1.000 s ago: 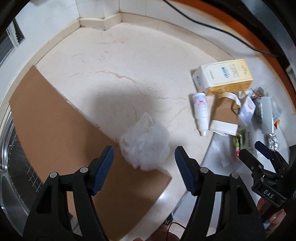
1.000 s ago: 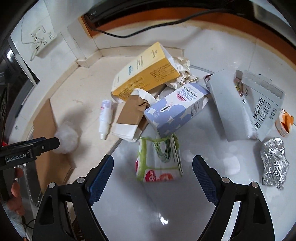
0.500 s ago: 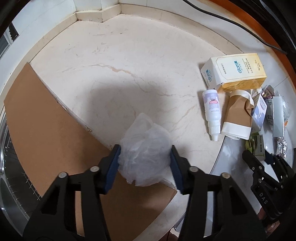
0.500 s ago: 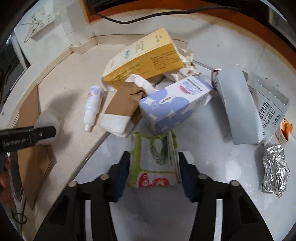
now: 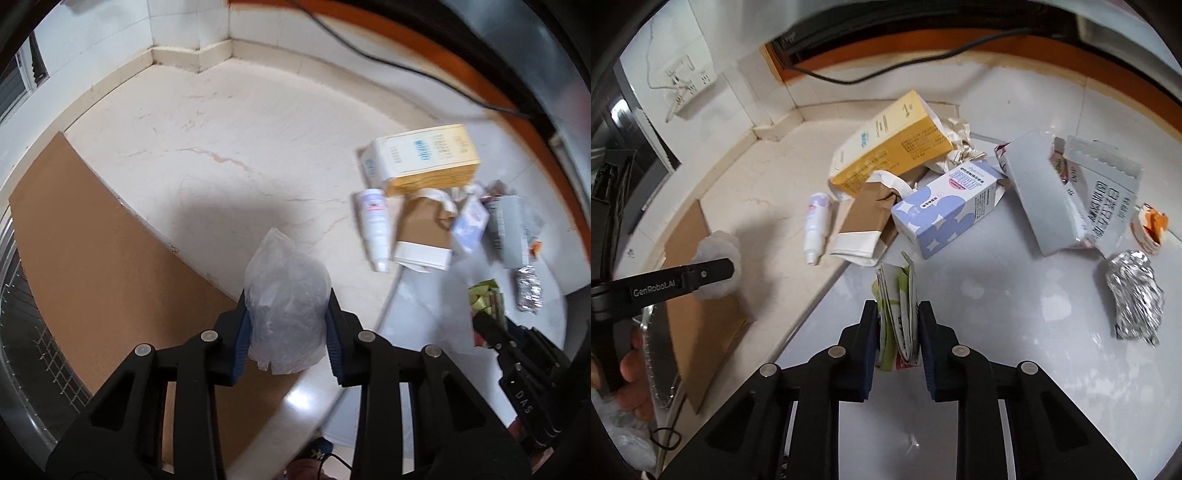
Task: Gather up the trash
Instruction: 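Grasp the clear plastic bag with the left tool while the right tool grasps the green-white packet, then carry the plastic bag and packet down over the floor bin with both tools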
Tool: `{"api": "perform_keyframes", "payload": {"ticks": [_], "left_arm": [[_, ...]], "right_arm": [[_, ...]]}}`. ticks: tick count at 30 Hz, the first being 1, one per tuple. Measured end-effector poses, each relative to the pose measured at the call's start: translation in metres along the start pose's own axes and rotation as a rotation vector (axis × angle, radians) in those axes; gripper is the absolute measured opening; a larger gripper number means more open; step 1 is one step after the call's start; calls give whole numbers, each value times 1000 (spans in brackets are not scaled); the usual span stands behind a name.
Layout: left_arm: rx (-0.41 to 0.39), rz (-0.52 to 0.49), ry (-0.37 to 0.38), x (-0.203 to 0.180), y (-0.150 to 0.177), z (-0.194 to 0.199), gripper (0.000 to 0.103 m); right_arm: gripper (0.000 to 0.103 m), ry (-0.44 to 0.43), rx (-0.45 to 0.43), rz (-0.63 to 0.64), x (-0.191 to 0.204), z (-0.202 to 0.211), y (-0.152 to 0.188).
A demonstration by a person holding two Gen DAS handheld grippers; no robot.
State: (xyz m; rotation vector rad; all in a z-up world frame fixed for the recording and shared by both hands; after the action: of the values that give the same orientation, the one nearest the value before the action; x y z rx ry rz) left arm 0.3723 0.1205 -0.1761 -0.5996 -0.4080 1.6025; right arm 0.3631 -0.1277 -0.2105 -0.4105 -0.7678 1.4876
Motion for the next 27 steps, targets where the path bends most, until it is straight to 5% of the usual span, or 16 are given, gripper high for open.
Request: {"api": "perform_keyframes", "payload": {"ticks": [14, 27], "left_arm": [[-141, -27, 191, -63, 48, 145, 31], [-190, -45, 213, -98, 148, 246, 31]], "right_arm": [[19, -111, -117, -17, 18, 150, 21], [19, -212, -123, 63, 32, 266, 92]]}}
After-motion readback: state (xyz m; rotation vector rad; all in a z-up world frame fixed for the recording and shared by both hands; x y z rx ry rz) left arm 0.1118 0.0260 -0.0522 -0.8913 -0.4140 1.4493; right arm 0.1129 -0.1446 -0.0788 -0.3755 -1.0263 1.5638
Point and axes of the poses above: each gripper's, at about its wrist camera, not at the fingertips, and z roughly against the way its jaws point, x to its left, y to its underside, the point moved 4 cm from there along -z, roughly the way its jaws point, and after that the axes turned 13 degrees about -x, right-handed, at the moved point
